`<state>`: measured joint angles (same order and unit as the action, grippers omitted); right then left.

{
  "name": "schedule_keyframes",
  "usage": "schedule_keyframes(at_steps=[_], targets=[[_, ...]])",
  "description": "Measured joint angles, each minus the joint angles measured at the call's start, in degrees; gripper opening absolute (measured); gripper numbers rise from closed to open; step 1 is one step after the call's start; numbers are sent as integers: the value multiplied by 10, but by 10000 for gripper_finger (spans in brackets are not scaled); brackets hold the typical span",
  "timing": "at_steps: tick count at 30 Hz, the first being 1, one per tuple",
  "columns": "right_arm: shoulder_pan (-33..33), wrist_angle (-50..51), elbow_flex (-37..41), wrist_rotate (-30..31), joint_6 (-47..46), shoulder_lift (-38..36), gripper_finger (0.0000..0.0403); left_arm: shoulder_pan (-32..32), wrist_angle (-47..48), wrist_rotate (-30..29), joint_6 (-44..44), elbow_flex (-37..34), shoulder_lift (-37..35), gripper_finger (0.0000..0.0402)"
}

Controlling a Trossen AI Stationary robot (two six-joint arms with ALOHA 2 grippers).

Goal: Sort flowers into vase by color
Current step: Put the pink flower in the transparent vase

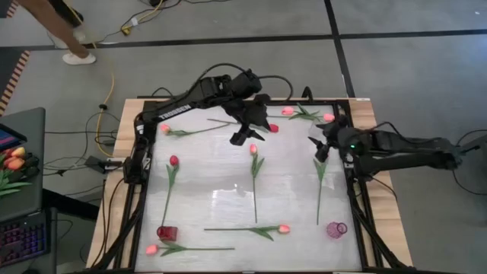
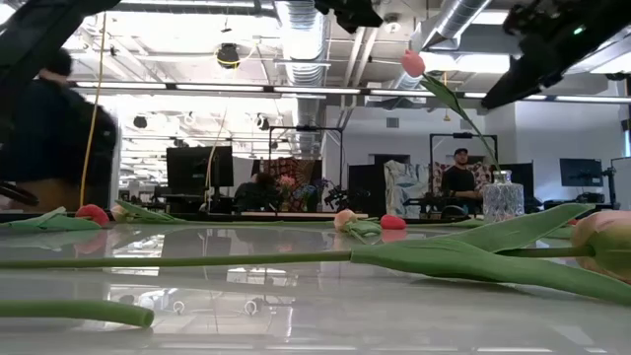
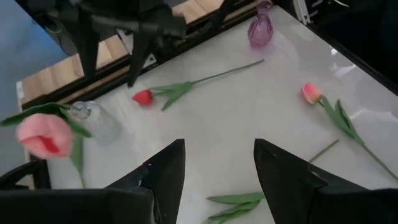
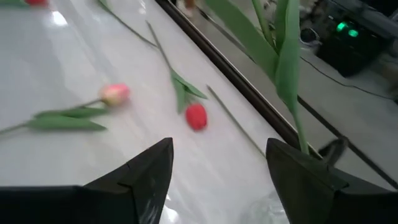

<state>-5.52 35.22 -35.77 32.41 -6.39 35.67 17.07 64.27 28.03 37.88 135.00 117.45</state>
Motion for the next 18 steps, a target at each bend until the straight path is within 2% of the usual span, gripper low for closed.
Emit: schedule_keyframes(at_steps=[3, 5, 9, 13, 15, 18], targets=[[-34, -44, 0, -20, 26, 39, 249, 9, 0, 0, -11, 0, -8, 180], [-56, -72, 0, -47, 43, 62, 215, 19, 7, -3, -31, 0, -14, 180], [-91, -107, 0, -88, 65, 103, 118, 38, 27, -12, -77, 0, -35, 180], [-108, -124, 0, -101, 74, 130, 23, 43, 27, -51, -107, 0, -61, 180], [-109, -142, 0, -101, 82, 140, 18, 43, 25, -72, -116, -3, -75, 178], [-109, -181, 0, -101, 92, 154, 32, 46, 16, -82, -126, -27, -103, 168]])
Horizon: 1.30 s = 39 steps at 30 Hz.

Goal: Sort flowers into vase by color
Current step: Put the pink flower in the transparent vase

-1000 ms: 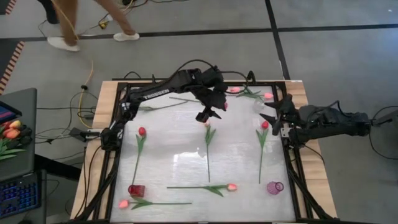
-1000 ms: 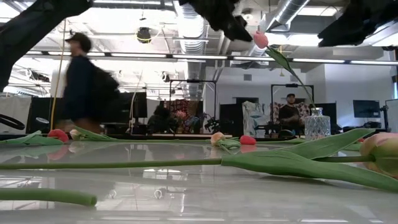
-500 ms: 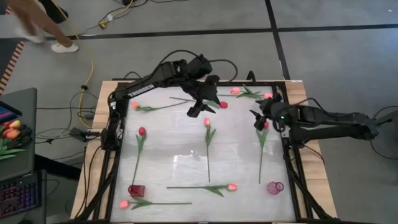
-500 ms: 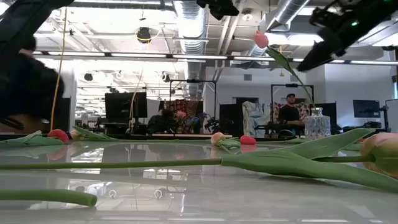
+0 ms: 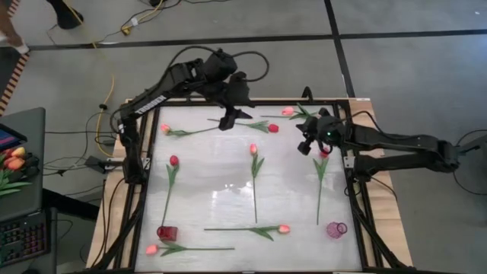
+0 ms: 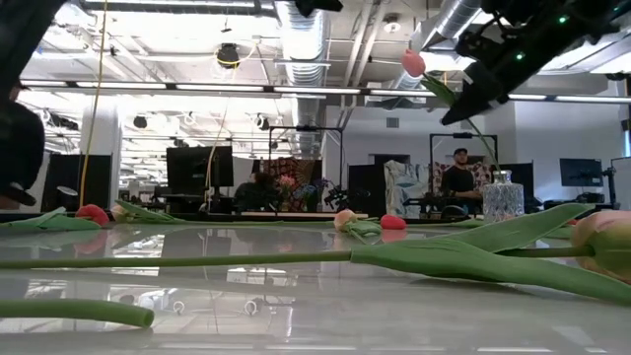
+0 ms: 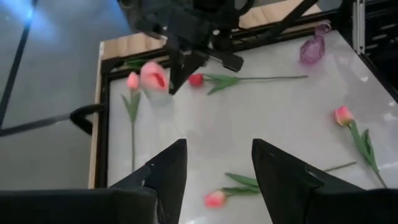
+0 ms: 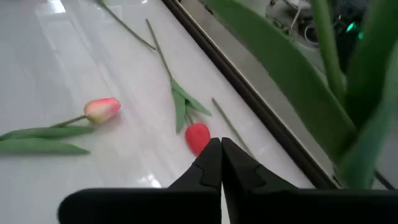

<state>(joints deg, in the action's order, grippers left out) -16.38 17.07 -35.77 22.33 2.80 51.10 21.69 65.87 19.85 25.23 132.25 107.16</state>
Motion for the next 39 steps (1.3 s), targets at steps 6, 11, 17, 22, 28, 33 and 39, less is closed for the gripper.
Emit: schedule_keyframes(at_steps=[6, 11, 17, 22, 28, 33, 39], targets=[[1, -26, 0, -3, 22, 21, 16, 20, -85, -5, -56, -158, -101, 120], [-3, -43, 7, -6, 28, 31, 17, 19, -261, -46, -105, -363, -218, 74], [-27, -157, 48, -13, 39, 29, 17, 15, -456, -85, -145, -548, -342, 36], [-42, -193, 52, -16, 52, 29, 17, 15, -531, -88, -156, -620, -400, 18], [-69, -233, 52, -15, 68, 29, 17, 15, -534, -103, -154, -642, -417, 6], [-93, -238, 52, -14, 78, 29, 17, 15, -528, -100, -150, -642, -415, 4], [-110, -237, 52, 30, 78, 28, 18, 15, -527, -98, -144, -642, -415, 4]])
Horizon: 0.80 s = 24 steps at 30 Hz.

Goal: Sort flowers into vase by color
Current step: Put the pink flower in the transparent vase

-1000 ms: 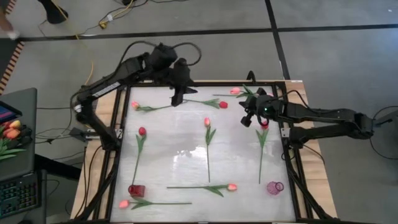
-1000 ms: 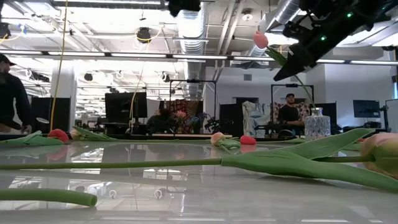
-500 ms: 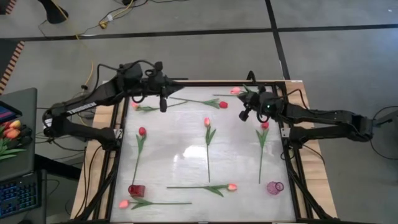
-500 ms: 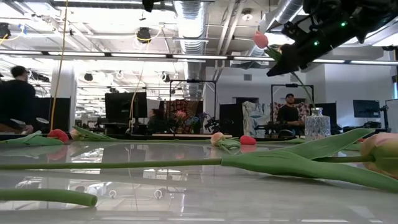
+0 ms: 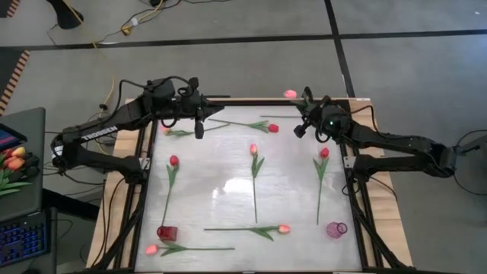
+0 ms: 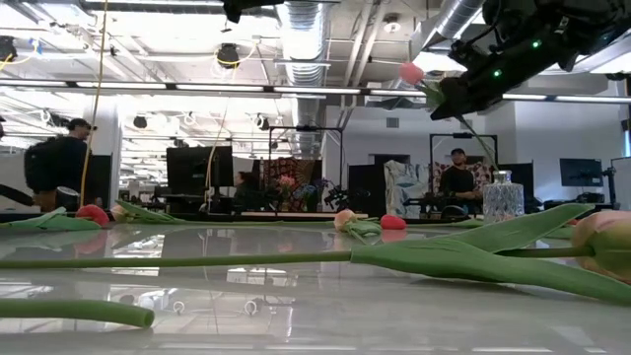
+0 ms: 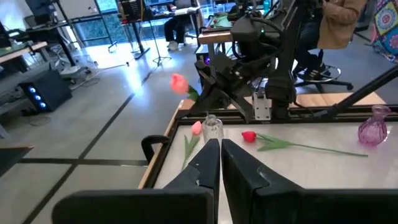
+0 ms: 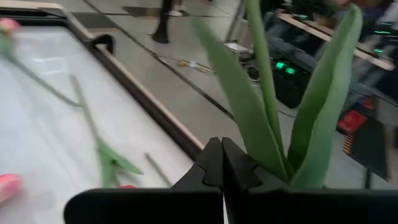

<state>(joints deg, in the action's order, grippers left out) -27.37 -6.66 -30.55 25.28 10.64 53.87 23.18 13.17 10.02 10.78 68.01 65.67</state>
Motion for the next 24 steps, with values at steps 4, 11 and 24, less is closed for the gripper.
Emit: schedule_keyframes(at_steps=[4, 11, 24], targets=[[-2, 2, 0, 26, 4, 0, 19, 0, 2, 0, 8, 0, 0, 4], [-1, 5, 0, 94, 18, -18, 19, 0, 3, -1, 9, 0, 0, 4], [-1, 65, 0, 159, 12, -85, 19, 0, 3, -2, 10, 0, 1, 4]])
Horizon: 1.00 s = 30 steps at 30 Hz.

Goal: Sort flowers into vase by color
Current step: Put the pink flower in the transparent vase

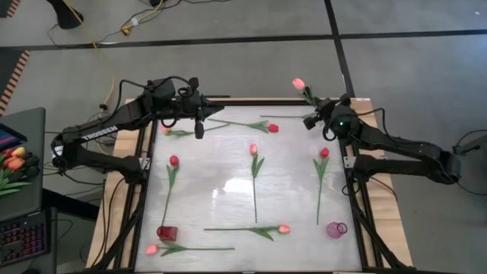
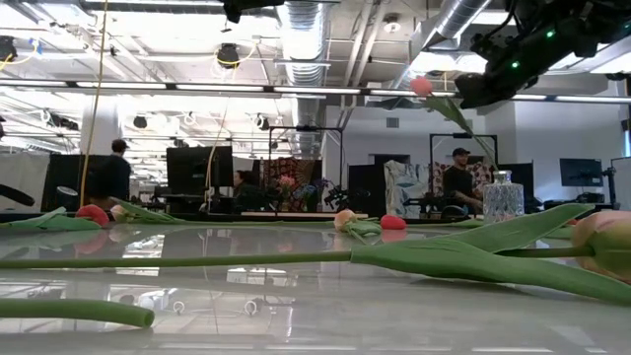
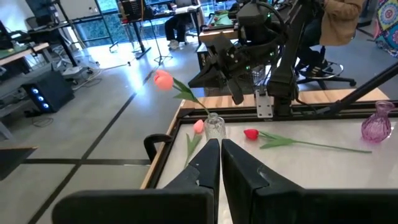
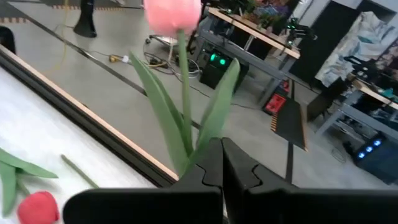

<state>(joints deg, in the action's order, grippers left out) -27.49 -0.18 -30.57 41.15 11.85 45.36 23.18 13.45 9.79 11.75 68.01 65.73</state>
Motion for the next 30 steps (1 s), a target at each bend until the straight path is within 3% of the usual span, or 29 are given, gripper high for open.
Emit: schedule_keyframes(at_steps=[10, 13, 18, 26, 30], targets=[[6, 80, -6, 10, -28, -38, 20, 0, 0, 0, -3, 0, 0, 4], [15, 124, -17, -23, -33, -51, 20, 0, 2, 0, -3, 0, 0, 4], [32, 205, -46, -133, -53, -65, 20, 0, 11, 0, -8, 0, 0, 4], [70, 303, -74, -394, -101, -68, 22, -15, 78, 1, -50, 0, 0, 4], [114, 305, -74, -438, -132, -63, 25, -45, 136, 0, -80, 0, 0, 4]])
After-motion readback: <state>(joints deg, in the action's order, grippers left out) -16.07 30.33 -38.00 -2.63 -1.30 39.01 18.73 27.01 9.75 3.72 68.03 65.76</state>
